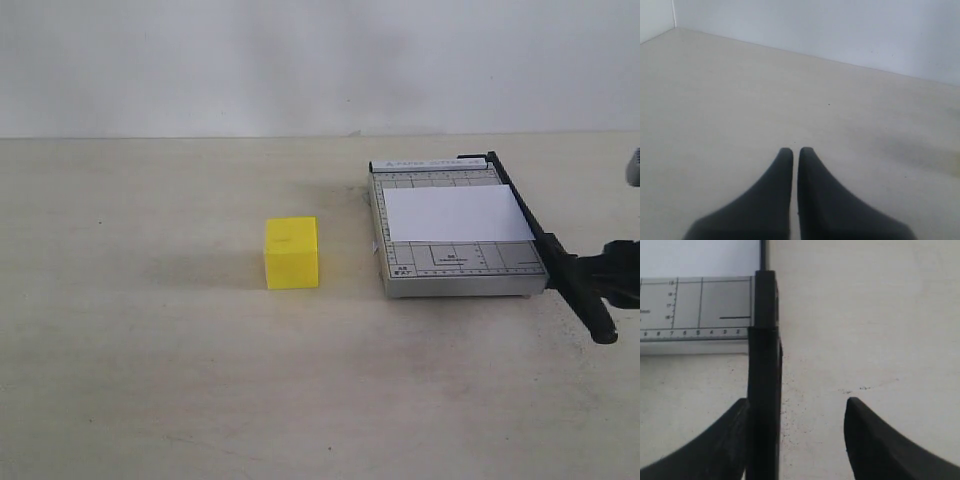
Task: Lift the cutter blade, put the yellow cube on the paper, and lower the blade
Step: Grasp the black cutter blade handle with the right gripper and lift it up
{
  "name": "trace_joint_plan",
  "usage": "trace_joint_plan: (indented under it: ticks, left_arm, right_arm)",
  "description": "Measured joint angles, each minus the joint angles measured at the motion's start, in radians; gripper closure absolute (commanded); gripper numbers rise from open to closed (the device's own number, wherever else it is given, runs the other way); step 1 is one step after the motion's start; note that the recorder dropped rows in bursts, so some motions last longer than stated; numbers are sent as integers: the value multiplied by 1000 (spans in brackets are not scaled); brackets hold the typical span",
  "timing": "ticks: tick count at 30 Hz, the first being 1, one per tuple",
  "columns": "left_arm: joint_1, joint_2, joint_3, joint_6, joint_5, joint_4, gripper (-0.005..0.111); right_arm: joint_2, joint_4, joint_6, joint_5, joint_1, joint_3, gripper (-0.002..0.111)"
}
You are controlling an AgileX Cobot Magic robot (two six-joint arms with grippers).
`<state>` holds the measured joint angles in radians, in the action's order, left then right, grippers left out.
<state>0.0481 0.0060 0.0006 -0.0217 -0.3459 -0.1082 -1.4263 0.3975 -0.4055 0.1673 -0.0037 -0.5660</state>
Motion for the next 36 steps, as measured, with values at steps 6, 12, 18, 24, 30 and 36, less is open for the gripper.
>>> trace_joint_plan:
  ticks: [6, 12, 18, 24, 30, 36]
  left_arm:
    - [0, 0, 0, 0, 0, 0, 102]
    - [0, 0, 0, 0, 0, 0, 102]
    - [0, 0, 0, 0, 0, 0, 102]
    - [0, 0, 0, 0, 0, 0, 102]
    - [0, 0, 0, 0, 0, 0, 102]
    - [0, 0, 0, 0, 0, 0, 102]
  right_arm:
    - [-40, 2, -91, -63, 93, 0, 54]
    - [-69, 2, -92, -132, 103, -1, 54]
    - [-120, 2, -79, -135, 103, -1, 54]
    - [-134, 2, -68, -138, 103, -1, 67]
    - [-134, 7, -55, -134, 103, -1, 102]
    - [-134, 12, -51, -134, 103, -1, 108]
